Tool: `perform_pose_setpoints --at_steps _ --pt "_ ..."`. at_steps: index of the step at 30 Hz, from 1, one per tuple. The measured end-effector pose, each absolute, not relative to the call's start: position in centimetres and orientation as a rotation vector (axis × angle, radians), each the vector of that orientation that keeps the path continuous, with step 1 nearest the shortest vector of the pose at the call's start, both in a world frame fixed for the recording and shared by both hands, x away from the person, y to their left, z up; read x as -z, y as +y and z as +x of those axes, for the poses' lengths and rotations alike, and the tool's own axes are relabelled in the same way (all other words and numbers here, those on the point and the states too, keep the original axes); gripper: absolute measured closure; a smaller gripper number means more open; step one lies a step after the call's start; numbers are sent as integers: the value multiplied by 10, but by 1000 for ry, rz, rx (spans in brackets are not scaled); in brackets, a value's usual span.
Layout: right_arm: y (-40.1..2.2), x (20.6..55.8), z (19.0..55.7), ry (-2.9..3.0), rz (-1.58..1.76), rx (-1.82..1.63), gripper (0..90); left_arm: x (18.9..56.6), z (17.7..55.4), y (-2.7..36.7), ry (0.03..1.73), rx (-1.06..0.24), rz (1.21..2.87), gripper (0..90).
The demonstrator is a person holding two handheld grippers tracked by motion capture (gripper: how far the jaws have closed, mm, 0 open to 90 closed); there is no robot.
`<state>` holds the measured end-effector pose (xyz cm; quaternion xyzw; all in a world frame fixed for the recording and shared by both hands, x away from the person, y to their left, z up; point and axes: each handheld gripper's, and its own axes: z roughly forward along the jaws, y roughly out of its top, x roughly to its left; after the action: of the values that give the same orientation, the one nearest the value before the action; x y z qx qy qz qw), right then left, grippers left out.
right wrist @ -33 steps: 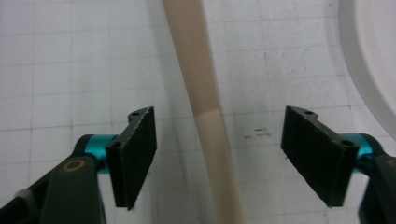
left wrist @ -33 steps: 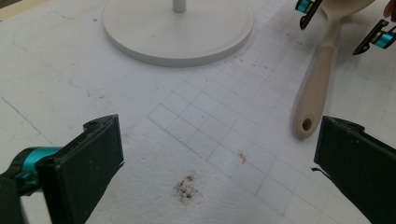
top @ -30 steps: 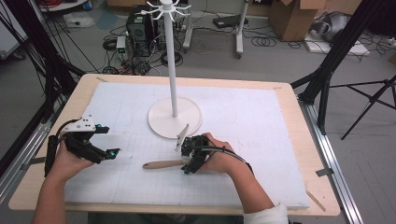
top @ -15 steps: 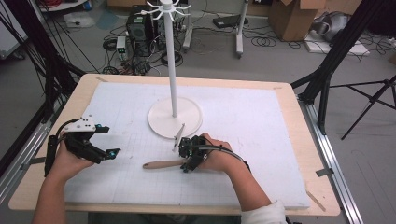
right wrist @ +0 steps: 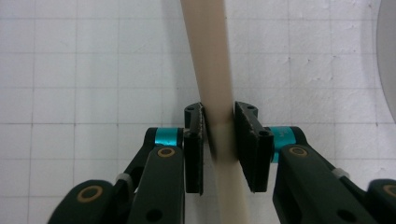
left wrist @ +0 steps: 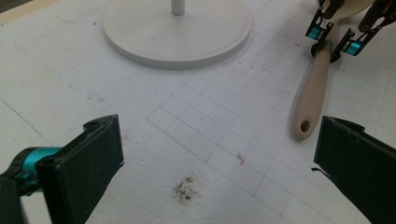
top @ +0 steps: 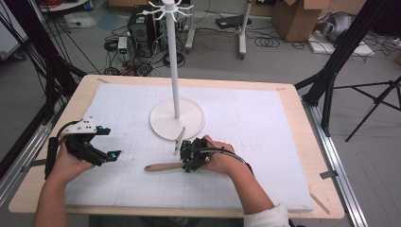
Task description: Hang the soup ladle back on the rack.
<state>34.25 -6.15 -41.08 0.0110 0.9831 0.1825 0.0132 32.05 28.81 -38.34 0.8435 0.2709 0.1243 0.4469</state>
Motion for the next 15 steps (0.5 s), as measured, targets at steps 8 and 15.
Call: perform_pose_setpoints --at_steps 8,15 --pt "-65 407 343 3045 68 -587 765 383 320 289 671 -305 2084 17" --pt "-76 394 344 3010 95 -674 767 384 320 289 674 -305 2083 17"
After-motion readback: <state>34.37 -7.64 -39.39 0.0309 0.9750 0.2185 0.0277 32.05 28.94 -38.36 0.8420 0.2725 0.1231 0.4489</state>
